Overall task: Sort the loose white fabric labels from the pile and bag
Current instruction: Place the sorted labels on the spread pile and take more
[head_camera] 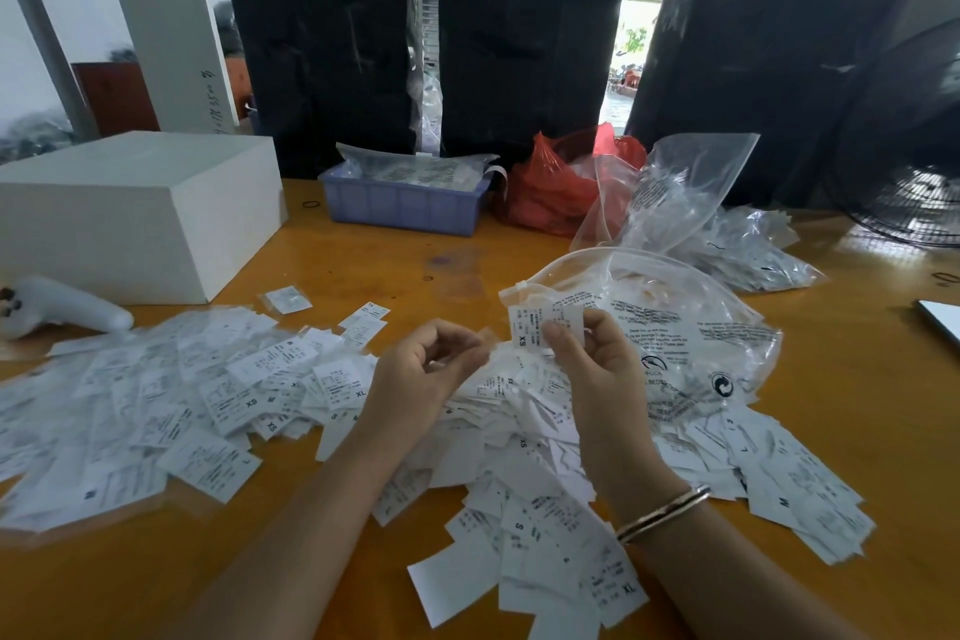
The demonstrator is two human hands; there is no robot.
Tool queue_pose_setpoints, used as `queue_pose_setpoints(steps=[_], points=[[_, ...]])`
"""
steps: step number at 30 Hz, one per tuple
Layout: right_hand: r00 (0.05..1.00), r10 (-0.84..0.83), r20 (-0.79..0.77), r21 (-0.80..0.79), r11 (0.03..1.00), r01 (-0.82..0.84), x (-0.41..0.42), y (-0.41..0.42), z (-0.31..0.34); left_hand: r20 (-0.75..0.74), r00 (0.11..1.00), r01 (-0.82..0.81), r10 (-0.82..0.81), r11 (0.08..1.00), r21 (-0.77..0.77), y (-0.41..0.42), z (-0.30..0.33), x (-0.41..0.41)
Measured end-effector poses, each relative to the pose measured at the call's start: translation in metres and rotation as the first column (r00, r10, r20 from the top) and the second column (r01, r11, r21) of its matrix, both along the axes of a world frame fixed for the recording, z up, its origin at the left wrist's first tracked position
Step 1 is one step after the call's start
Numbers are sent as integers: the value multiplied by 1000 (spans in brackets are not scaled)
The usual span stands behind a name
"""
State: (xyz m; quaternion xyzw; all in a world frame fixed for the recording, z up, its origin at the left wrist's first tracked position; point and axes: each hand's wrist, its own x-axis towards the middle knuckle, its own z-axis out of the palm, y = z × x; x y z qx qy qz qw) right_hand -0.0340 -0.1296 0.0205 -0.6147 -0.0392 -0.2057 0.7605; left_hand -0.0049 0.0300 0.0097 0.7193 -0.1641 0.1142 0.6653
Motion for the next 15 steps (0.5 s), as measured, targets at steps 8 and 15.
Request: queue_pose_setpoints(steps=[8,15], points=[[998,38,-42,29,999,-37,0,4,-2,1,1000,0,0,1000,-7,-1,0,1],[998,50,-49,-169,984,-58,1,3,-6,4,1000,3,-3,1000,-7,1,-3,3]])
